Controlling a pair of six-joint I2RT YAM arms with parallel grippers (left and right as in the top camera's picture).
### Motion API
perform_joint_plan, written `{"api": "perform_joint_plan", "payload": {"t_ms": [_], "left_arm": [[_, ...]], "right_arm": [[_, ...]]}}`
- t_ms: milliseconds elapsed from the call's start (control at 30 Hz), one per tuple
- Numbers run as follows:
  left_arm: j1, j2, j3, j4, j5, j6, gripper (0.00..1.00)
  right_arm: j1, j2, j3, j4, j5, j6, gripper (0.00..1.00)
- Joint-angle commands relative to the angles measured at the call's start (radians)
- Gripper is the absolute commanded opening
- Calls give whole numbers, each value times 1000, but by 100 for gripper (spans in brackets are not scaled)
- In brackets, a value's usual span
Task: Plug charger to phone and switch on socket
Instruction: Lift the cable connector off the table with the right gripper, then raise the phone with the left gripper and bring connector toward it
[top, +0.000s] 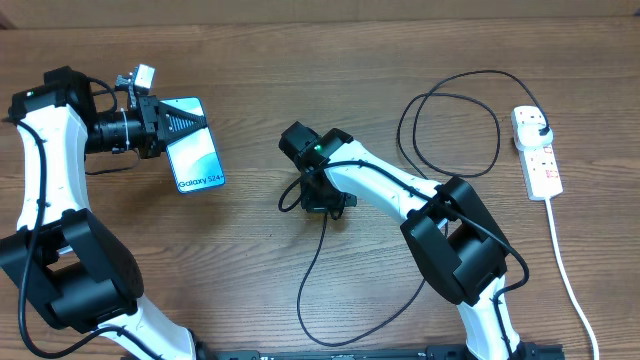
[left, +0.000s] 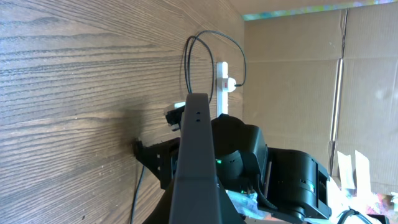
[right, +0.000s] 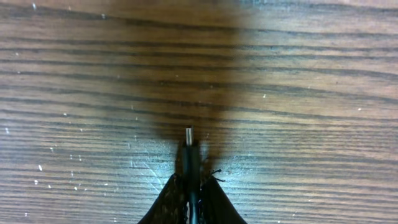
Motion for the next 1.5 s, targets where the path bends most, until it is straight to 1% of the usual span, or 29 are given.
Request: {"api": "perform_joint_plan", "payload": {"t_ms": [0,100,167,433,500,600,700,833,867,1000,1100,1133,1167,1200,1267,1400,1467], "left_arm": [[5,-30,10,-3,42,15,4],[5,-30,10,-3,42,15,4],[5,-30,10,-3,42,15,4],[5,-30,10,-4,43,15,4],[5,-30,10,-3,43,15,4],[5,-30,10,-3,53,15,4],[5,-30,10,6,113,15,4],[5,-30,10,50,252,15,4],[5,-30,10,68,302,15,5],[5,-30,10,132,426,15,4],[5,-30,10,216,428,-80,5],[5,-30,11,271,428,-153,5],[5,-30,11,302,428,-190,4],[5,-30,11,358,428,-253,4],[5,-30,11,429,428,-321,4],[4,-30,11,634,428,-515,4],[4,-30,11,790,401,-678,4]], "right_arm": [[-1,5,-5,11,19,-1,9],[-1,5,-5,15,19,-1,9],[-1,5,-6,14,18,-1,4],[-7,5,-5,0,6,-1,4],[-19,5,-2,0,-31,-3,4],[-47,5,17,0,-135,-48,4],[-79,4,44,8,-256,-96,4],[-155,0,109,13,-521,-198,4],[-183,-2,130,18,-623,-234,4],[-245,-4,176,38,-843,-299,4],[-277,-6,184,79,-1014,-344,4],[-288,-6,184,107,-1114,-375,4],[-291,-6,184,121,-1152,-381,4],[-293,-6,184,153,-1227,-396,4],[-293,-6,184,193,-1304,-401,4],[-293,-6,184,307,-1472,-388,4],[-293,-6,184,320,-1498,-385,4]]}}
